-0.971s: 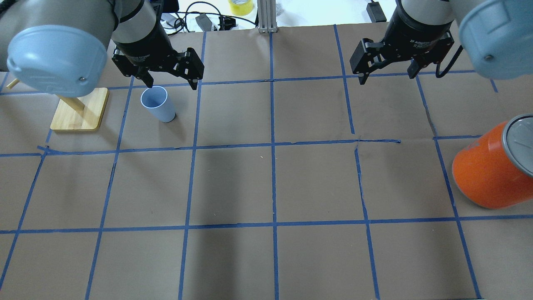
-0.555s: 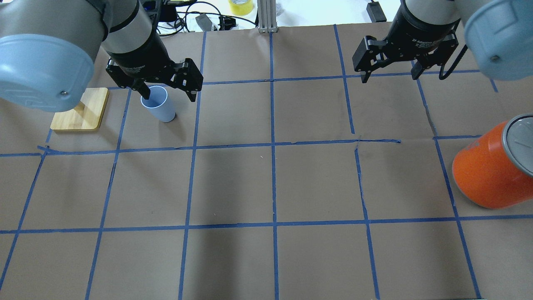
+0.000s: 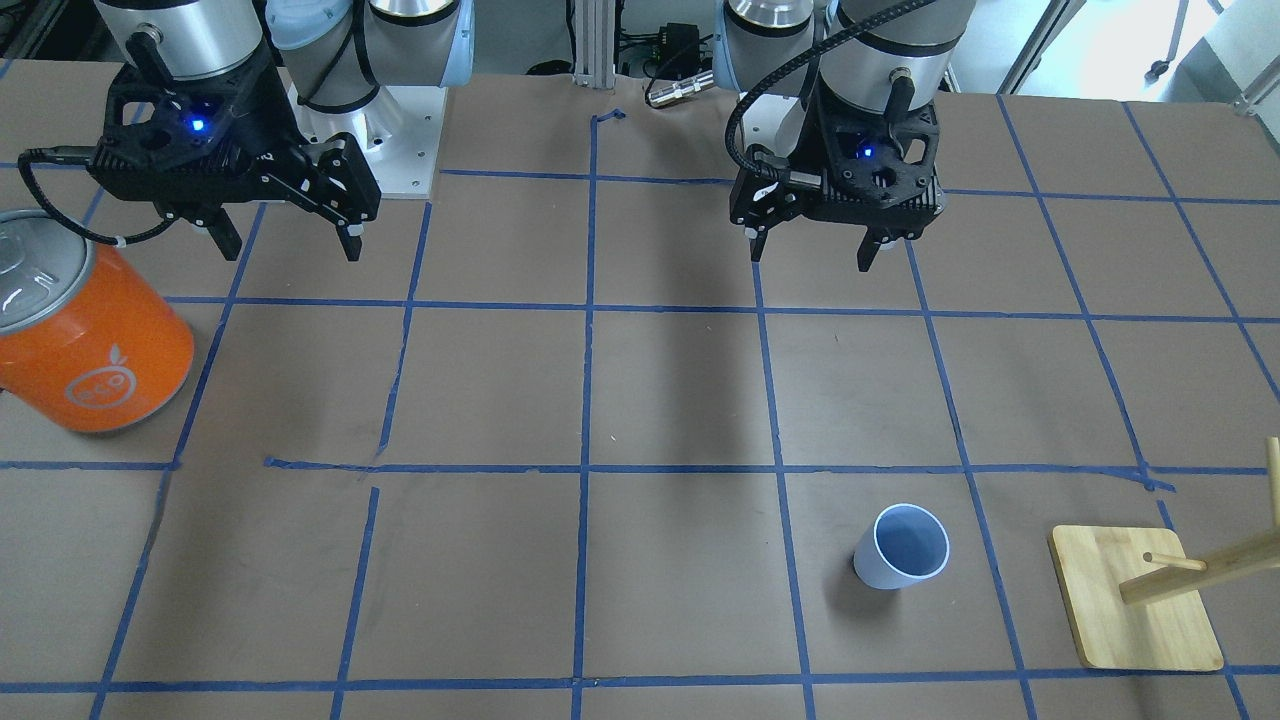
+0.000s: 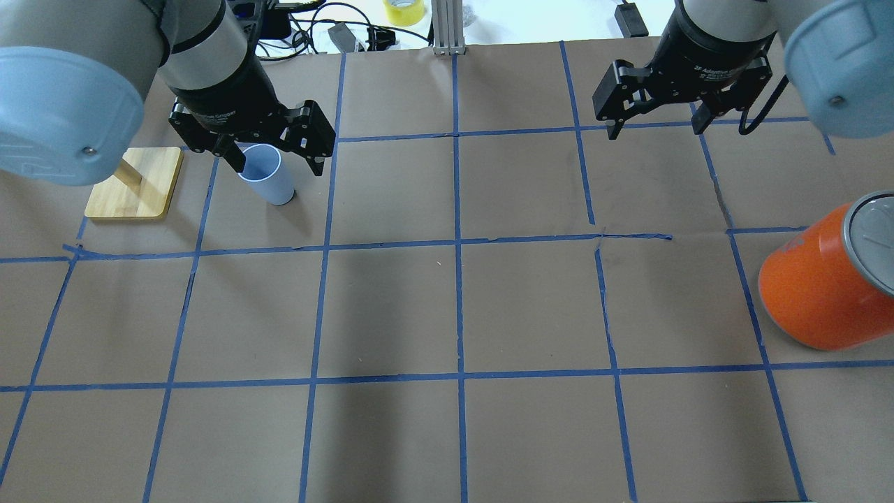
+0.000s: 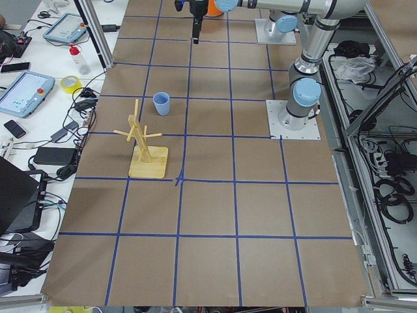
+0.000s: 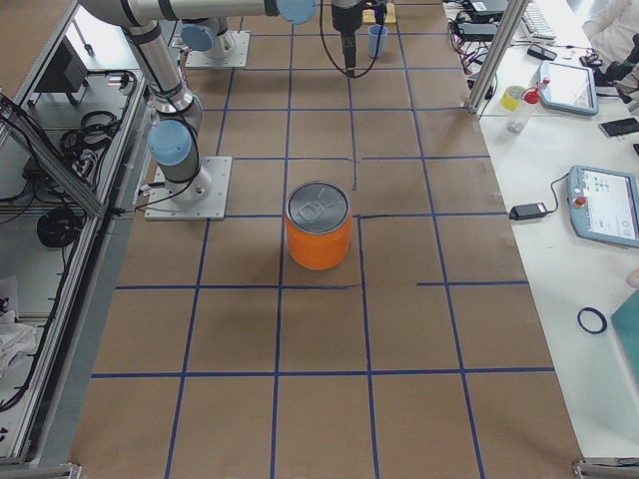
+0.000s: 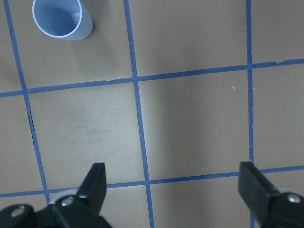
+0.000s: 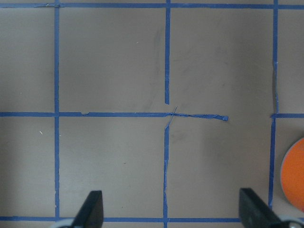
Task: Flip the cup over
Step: 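Open the left gripper and raise it away from the upright cup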
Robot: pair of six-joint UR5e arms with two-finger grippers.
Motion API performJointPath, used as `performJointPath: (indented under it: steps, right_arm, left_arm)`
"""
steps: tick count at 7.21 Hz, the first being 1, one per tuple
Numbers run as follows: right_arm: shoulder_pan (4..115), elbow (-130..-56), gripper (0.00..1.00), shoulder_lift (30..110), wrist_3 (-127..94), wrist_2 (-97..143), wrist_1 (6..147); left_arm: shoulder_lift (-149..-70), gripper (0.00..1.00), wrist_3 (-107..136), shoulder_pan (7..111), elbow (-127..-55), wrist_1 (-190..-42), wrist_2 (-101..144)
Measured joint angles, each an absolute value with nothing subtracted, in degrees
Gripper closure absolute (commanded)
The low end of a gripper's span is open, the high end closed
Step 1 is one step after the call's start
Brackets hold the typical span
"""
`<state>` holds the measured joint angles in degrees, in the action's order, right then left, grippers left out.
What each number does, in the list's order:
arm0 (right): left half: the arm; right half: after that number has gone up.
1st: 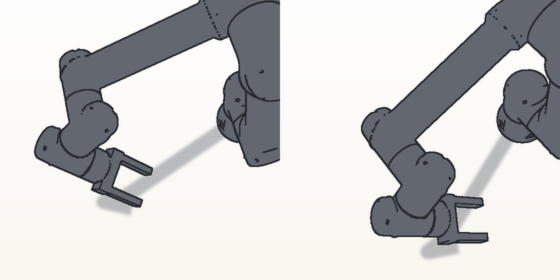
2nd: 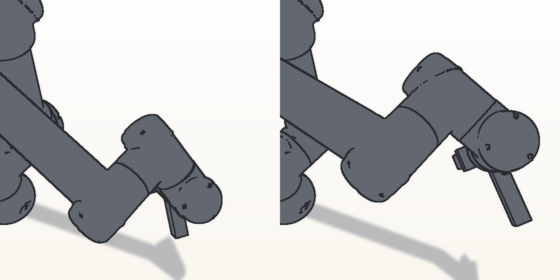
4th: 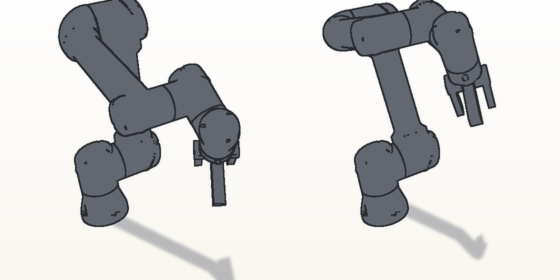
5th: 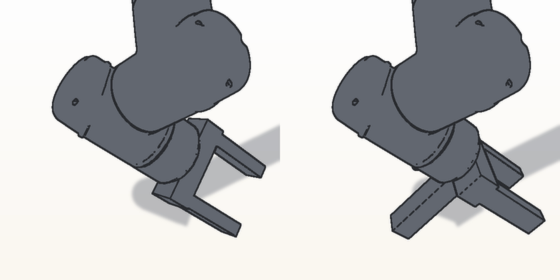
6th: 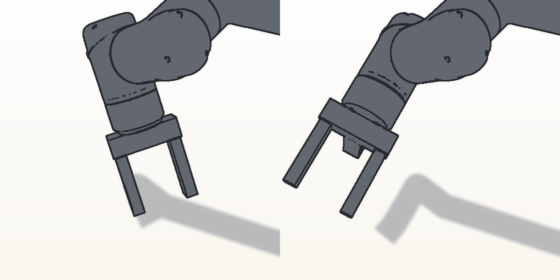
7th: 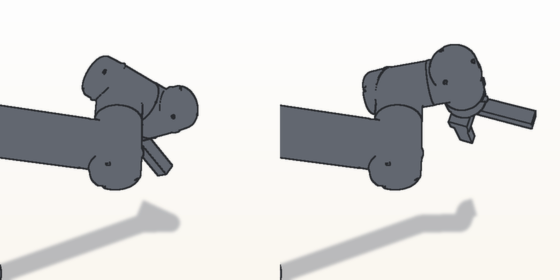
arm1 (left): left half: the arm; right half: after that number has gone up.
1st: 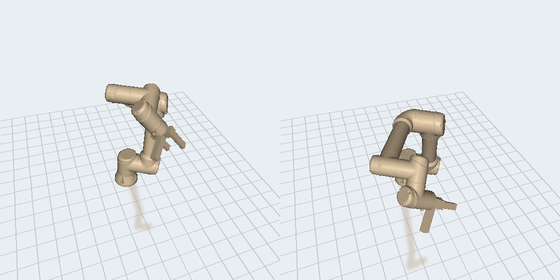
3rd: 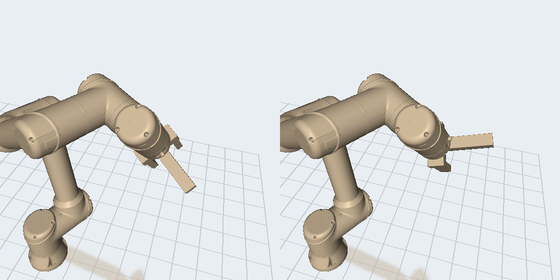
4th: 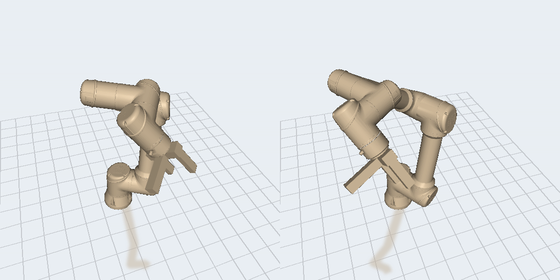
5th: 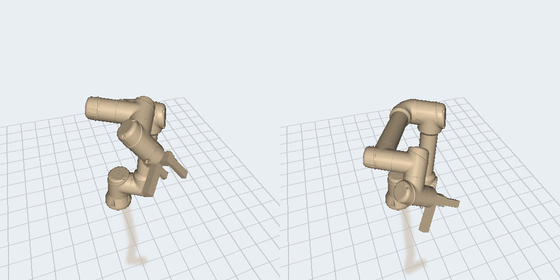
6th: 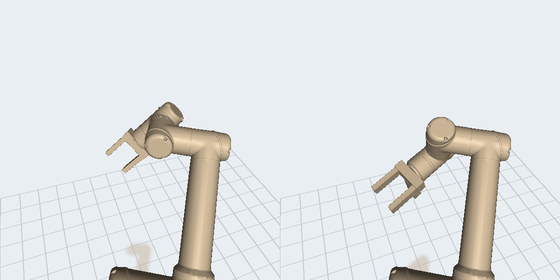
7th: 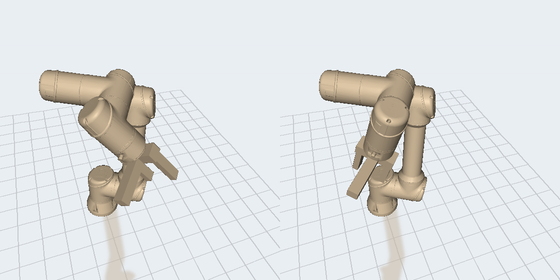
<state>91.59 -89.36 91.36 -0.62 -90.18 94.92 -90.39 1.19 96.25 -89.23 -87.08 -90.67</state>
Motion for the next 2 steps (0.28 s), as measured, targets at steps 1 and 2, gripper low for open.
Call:
performJointPath:
  steps: [1, 2]
  right_arm:
    - [91.6, -89.4, 0.0, 91.4, -0.6, -90.2, 94.9]
    - [91.6, -89.4, 0.0, 91.4, -0.6, -90.2, 94.8]
  left_arm:
    - [-90.4, 0.0, 1.2, 96.2, -89.2, -87.1, -90.6]
    - [-90.3, 0.0, 1.2, 96.2, -89.2, -87.1, -90.8]
